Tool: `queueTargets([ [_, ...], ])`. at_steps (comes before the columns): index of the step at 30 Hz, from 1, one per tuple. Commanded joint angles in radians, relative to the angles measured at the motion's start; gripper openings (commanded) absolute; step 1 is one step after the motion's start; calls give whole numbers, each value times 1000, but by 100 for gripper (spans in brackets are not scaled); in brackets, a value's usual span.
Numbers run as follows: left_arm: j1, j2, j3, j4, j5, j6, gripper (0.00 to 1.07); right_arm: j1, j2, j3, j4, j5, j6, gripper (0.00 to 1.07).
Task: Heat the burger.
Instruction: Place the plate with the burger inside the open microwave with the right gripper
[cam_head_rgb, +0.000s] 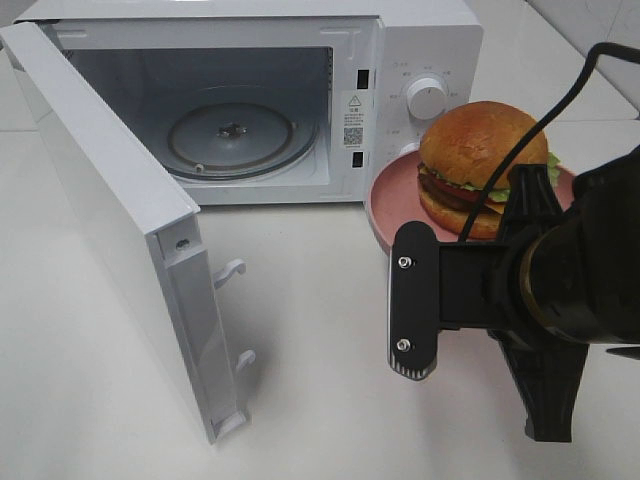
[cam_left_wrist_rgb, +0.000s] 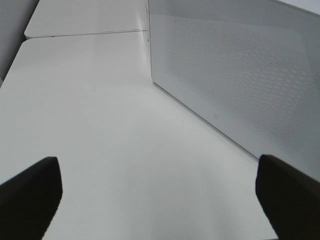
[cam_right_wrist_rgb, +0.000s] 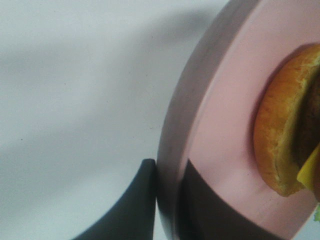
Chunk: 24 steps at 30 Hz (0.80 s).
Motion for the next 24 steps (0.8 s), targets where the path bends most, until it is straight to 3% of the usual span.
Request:
queueTargets([
  [1, -4, -18, 2, -5, -5, -3, 98, 2, -5, -3, -64, -22, -49, 7],
  [14, -4, -18, 2, -5, -5, -3, 98, -4, -5, -3, -100, -138, -168, 7],
  [24, -4, -18, 2, -5, -5, -3, 98, -33, -5, -3, -55, -203, -340, 7],
])
